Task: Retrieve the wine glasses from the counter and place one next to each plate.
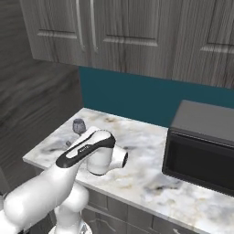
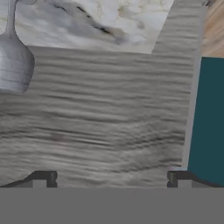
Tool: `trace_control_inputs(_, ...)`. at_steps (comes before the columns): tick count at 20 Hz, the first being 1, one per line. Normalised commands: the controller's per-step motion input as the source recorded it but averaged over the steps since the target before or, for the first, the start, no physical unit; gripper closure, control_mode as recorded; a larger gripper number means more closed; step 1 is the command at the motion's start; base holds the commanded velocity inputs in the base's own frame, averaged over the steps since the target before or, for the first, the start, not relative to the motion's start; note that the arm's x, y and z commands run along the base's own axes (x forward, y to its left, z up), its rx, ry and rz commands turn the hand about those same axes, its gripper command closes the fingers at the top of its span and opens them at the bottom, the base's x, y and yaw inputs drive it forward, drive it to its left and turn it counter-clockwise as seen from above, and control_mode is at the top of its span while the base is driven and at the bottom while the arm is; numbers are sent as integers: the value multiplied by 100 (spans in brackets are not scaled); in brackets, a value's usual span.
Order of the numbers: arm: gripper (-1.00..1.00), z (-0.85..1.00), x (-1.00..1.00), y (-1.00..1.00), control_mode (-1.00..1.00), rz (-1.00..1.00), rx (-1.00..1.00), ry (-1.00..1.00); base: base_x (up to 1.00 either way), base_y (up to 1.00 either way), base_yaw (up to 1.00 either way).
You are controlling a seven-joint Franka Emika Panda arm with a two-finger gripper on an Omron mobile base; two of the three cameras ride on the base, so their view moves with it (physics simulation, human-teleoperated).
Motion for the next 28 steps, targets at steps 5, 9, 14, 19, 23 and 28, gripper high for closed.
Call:
trace_control_inputs(5, -100, -17, 36, 2, -100, 1, -3, 0, 0, 0, 0)
trace_control_inputs(9, -100, -24, 33, 0, -100, 1, -6, 0, 0, 0, 0)
trace_control_inputs(14, -100, -10, 22, 8, -100, 0, -5, 0, 0, 0, 0)
trace_control_inputs(19, -100, -9, 1, 15, -100, 0, -1, 2, 0, 0, 0)
trace_control_inputs(23, -100, -19, 0, 21, -100, 0, 0, 9, 0, 0, 0)
trace_control_inputs(28, -100, -23, 8, 8, -100, 0, 0, 11, 0, 0, 0)
